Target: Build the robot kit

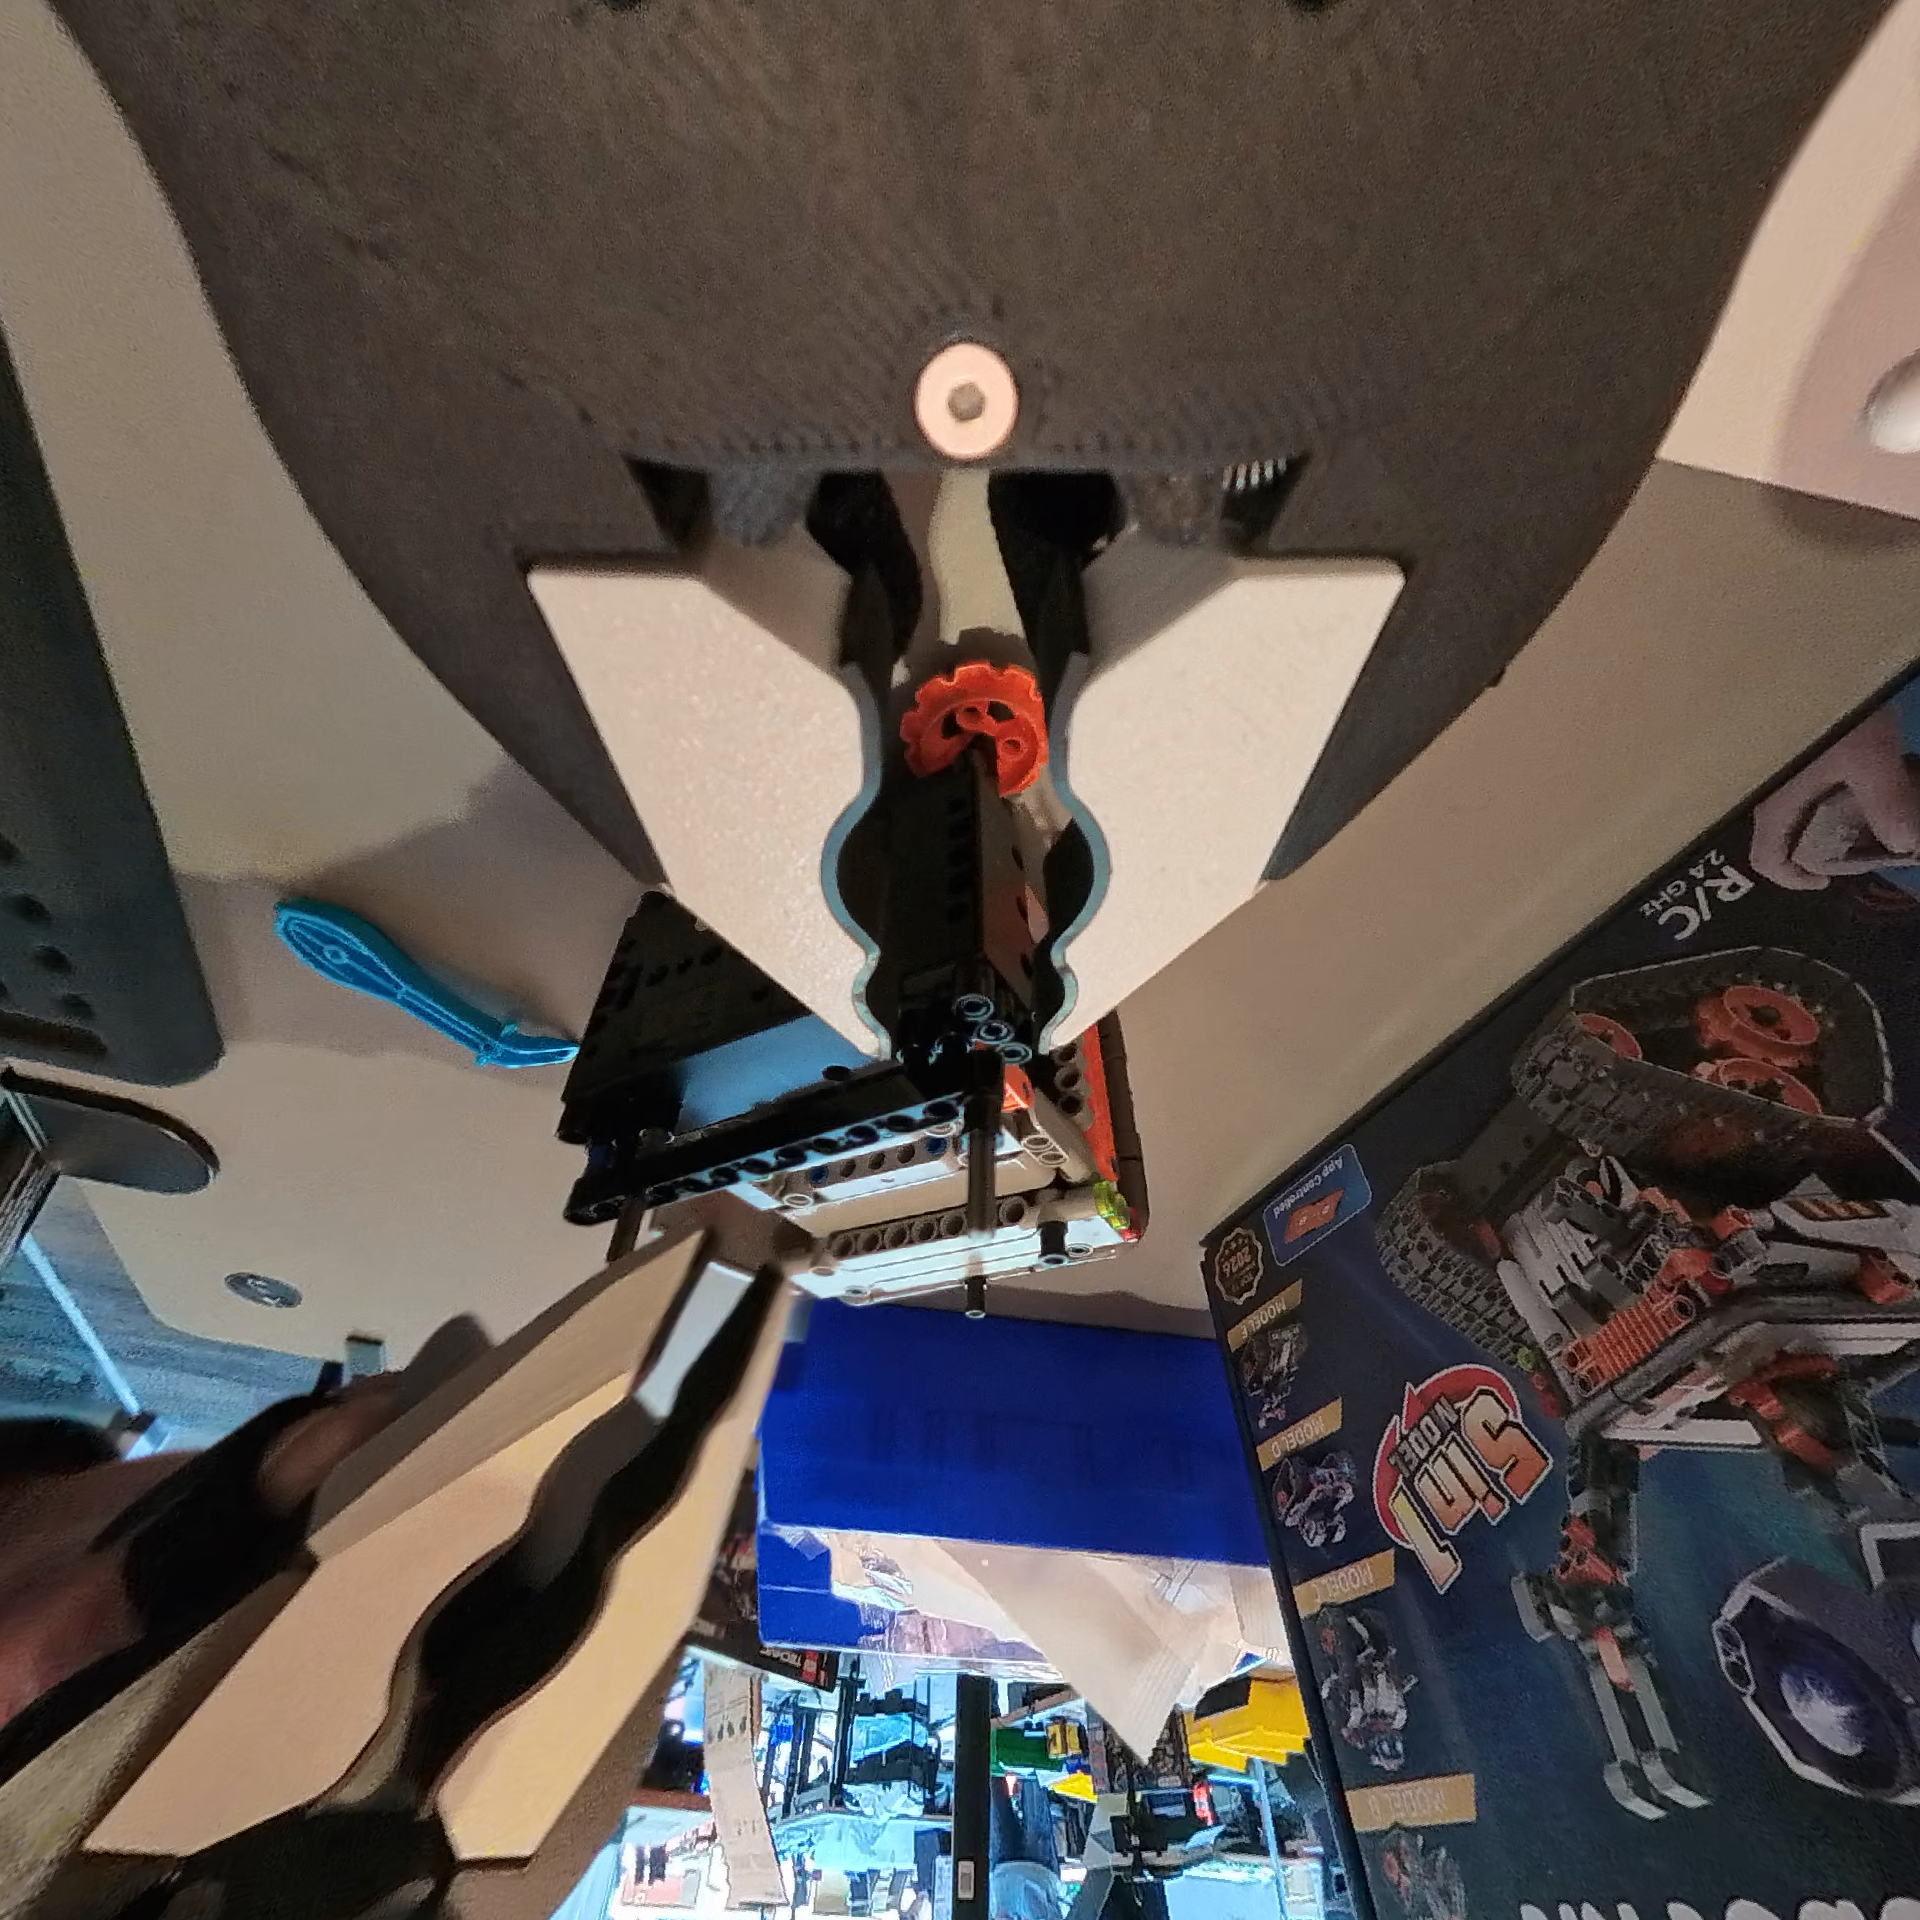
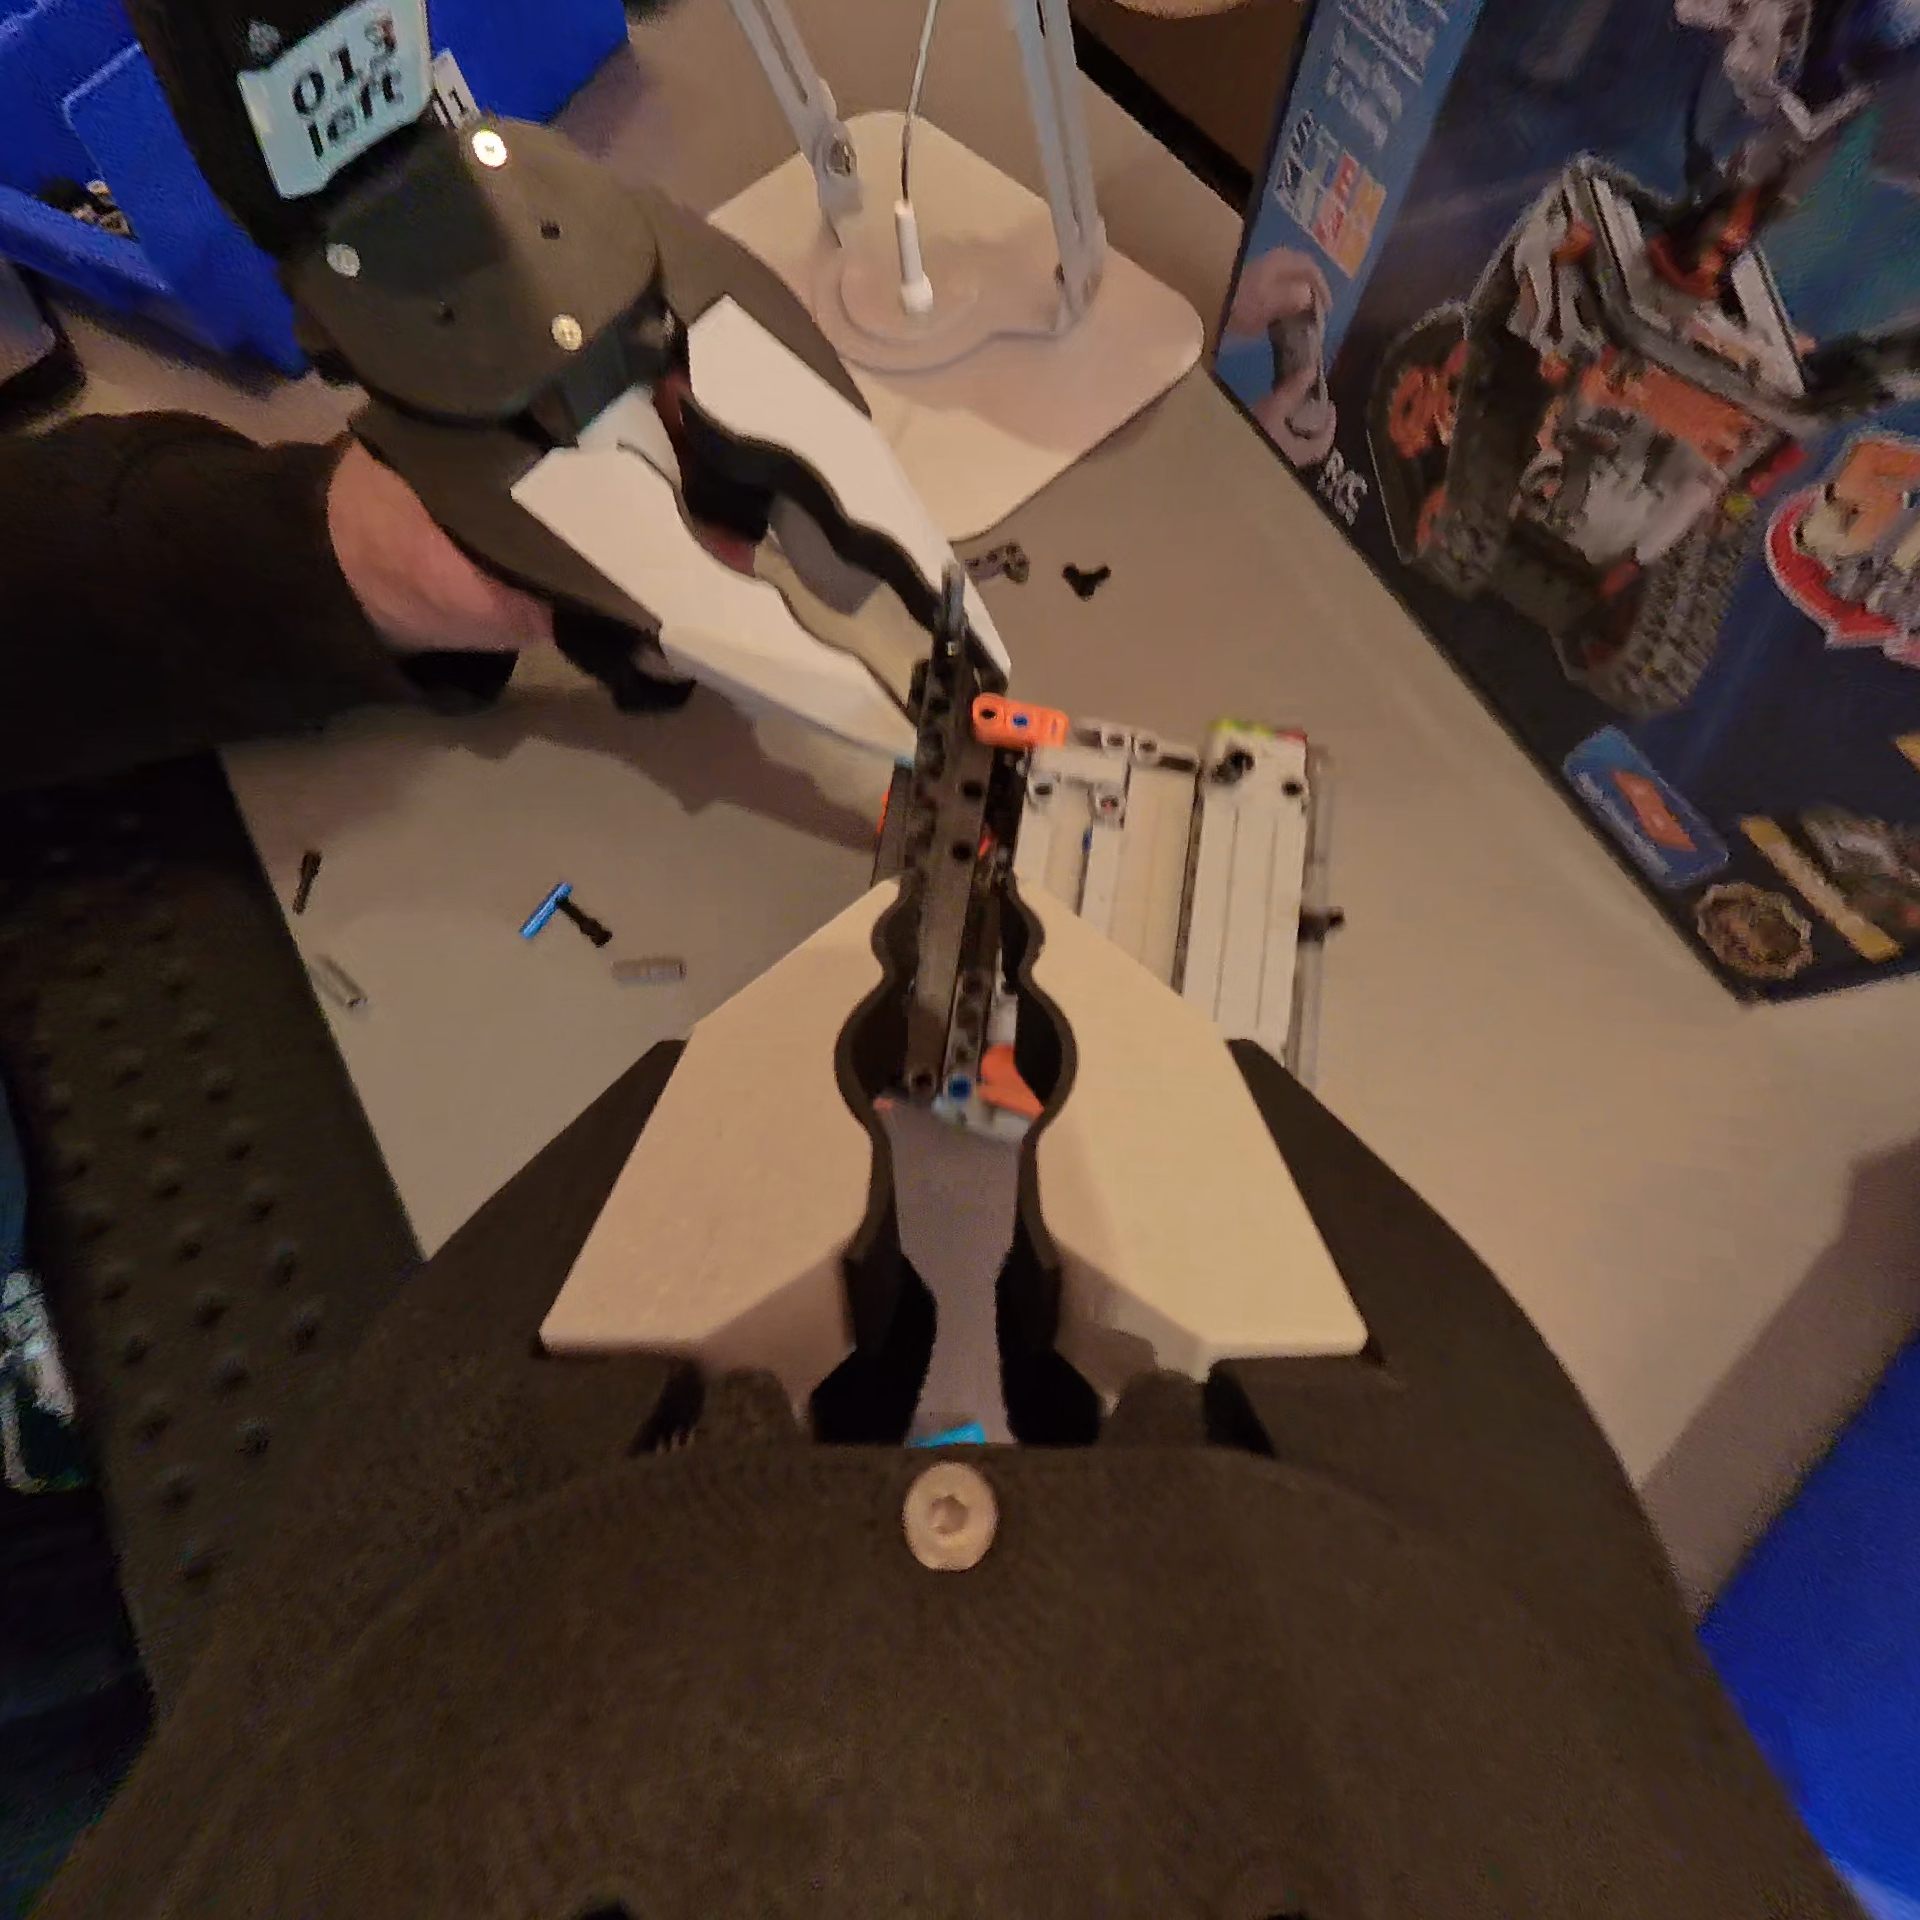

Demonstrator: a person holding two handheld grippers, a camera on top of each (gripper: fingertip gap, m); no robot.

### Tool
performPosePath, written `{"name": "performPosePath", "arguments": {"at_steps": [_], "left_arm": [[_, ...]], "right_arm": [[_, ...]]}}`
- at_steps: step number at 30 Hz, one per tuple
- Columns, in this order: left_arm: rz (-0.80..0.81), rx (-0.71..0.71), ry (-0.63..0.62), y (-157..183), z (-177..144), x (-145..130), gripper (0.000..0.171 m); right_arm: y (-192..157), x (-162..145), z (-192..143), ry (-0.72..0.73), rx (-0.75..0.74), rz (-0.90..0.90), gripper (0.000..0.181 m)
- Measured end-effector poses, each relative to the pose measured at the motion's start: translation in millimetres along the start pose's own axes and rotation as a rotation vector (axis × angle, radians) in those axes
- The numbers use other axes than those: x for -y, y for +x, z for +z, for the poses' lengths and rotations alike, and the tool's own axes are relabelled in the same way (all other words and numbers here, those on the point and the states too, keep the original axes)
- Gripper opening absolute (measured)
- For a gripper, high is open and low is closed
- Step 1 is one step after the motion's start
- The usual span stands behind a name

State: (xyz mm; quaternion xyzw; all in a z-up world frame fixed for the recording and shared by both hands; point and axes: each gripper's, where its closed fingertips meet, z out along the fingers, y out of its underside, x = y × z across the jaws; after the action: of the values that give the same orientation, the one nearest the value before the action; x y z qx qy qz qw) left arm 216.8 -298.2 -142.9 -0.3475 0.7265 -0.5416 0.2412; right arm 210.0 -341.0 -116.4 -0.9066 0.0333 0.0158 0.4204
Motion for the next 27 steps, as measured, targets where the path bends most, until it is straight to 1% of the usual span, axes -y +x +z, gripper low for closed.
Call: {"name": "performPosePath", "arguments": {"at_steps": [3, 5, 7, 9, 10, 12, 13, 15, 16, 17, 18, 19, 21, 22, 23, 25, 27], "left_arm": [[0.031, 0.008, 0.014, -1.1, -6.2, 6.2, 0.025], [0.042, 0.023, 0.044, -3.7, -15.7, 15.3, 0.035], [0.090, 0.021, 0.063, 1.5, -23.8, 25.5, 0.039], [0.132, -0.017, 0.055, 16.1, -25.7, 30.4, 0.037], [0.152, -0.048, 0.033, 26.4, -24.4, 29.0, 0.036], [0.182, -0.053, -0.015, 40.2, -22.7, 24.2, 0.037], [0.155, -0.040, -0.044, 43.5, -22.2, 17.7, 0.043], [0.103, 0.096, -0.095, 34.4, -24.4, -0.6, 0.067], [0.068, 0.159, -0.096, 29.2, -26.2, -7.3, 0.092], [0.014, 0.198, -0.104, 26.3, -26.0, -13.3, 0.111], [-0.030, 0.225, -0.110, 25.3, -24.6, -17.7, 0.123], [-0.035, 0.238, -0.116, 26.5, -21.9, -20.7, 0.121], [-0.016, 0.252, -0.126, 26.7, -14.1, -21.4, 0.127], [-0.029, 0.286, -0.127, 19.0, -11.6, -20.9, 0.139], [-0.043, 0.310, -0.136, 10.7, -8.0, -22.2, 0.157], [-0.097, 0.289, -0.170, 4.1, 2.4, -28.3, 0.159], [-0.122, 0.230, -0.210, 6.6, 16.3, -36.4, 0.159]], "right_arm": [[-7.0, -19.4, -12.4, -0.045, 0.035, 0.034, 0.017], [-12.4, -30.3, -13.6, -0.077, 0.042, 0.036, 0.019], [-15.5, -33.6, -13.2, -0.066, 0.037, 0.033, 0.017], [-14.4, -36.5, -11.8, -0.063, 0.023, 0.021, 0.005], [-15.2, -35.6, -10.7, -0.053, 0.025, 0.019, 0.005], [-15.6, -33.2, -7.8, -0.035, 0.024, 0.038, 0.005], [-16.1, -32.1, -6.5, -0.033, 0.018, 0.038, 0.005], [-17.7, -29.2, -2.8, -0.025, -0.001, 0.042, 0.005], [-19.2, -27.3, -0.6, -0.015, -0.003, 0.054, 0.005], [-20.4, -25.4, 1.5, -0.005, -0.007, 0.060, 0.005], [-20.9, -23.5, 3.7, 0.005, -0.016, 0.065, 0.005], [-21.4, -21.1, 6.5, 0.018, -0.025, 0.073, 0.005], [-23.2, -17.3, 11.2, 0.034, -0.042, 0.075, 0.005], [-23.5, -16.1, 12.6, 0.034, -0.051, 0.073, 0.005], [-23.9, -14.9, 14.0, 0.037, -0.056, 0.076, 0.005], [-24.3, -12.8, 16.4, 0.044, -0.073, 0.082, 0.005], [-25.7, -11.0, 18.8, 0.043, -0.090, 0.073, 0.004]]}}
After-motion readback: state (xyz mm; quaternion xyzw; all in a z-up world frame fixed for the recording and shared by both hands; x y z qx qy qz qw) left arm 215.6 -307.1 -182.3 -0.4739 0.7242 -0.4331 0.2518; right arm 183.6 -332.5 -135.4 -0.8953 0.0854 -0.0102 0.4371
